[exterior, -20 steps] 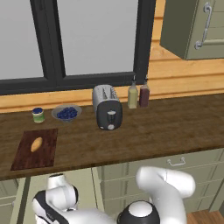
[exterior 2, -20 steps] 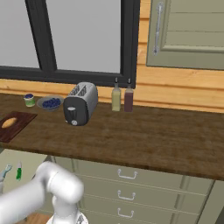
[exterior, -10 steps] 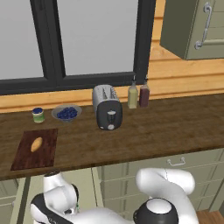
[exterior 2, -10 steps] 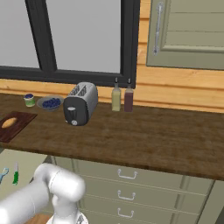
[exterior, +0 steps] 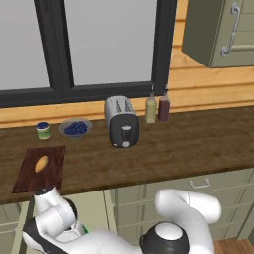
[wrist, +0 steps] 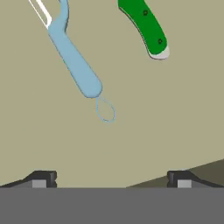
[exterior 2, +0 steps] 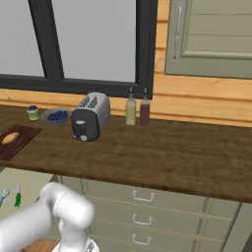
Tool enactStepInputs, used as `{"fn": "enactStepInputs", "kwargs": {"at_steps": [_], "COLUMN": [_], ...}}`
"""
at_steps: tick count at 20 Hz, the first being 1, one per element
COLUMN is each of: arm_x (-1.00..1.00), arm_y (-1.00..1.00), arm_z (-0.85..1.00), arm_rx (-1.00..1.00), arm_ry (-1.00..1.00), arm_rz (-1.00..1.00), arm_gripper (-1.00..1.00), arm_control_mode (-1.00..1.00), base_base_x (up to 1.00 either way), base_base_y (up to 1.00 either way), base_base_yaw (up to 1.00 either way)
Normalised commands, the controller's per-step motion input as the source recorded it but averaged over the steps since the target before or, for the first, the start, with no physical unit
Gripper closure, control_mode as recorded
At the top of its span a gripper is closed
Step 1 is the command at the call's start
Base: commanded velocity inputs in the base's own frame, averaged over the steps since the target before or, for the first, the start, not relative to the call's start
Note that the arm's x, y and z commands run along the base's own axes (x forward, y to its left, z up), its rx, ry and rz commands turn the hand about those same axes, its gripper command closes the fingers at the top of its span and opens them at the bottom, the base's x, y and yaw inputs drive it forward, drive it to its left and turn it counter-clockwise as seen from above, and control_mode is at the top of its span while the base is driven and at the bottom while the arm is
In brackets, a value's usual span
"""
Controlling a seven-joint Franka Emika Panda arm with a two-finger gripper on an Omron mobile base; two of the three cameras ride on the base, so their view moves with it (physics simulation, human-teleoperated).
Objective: Place the appropriate cutting tool for cutting the potato skin on the cutting board.
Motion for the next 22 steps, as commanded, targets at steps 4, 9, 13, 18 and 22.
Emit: {"fn": "enactStepInputs", "kwargs": {"at_steps": [4,9,13,18,22], "arm_x": [0.54,0.31,0.45,0.46,0.12], "arm_y": [0.0,0.0,0.0,0.08,0.16], "arm_z": [-0.15,-0.41,-0.25,-0.37,-0.48], "arm_rx": [0.0,0.0,0.0,0.0,0.0], "arm_ry": [0.0,-0.03,0.0,0.07,0.14], "arm_rz": [0.12,0.11,0.11,0.12,0.11], "arm_gripper": [-1.0,-1.0,-1.0,-1.0,-1.0], "arm_control_mode": [-1.0,-1.0,-1.0,-1.0,-1.0], "base_base_x": [0.0,0.0,0.0,0.0,0.0], "base_base_y": [0.0,0.0,0.0,0.0,0.0], "base_base_yaw": [0.0,0.0,0.0,0.0,0.0]}}
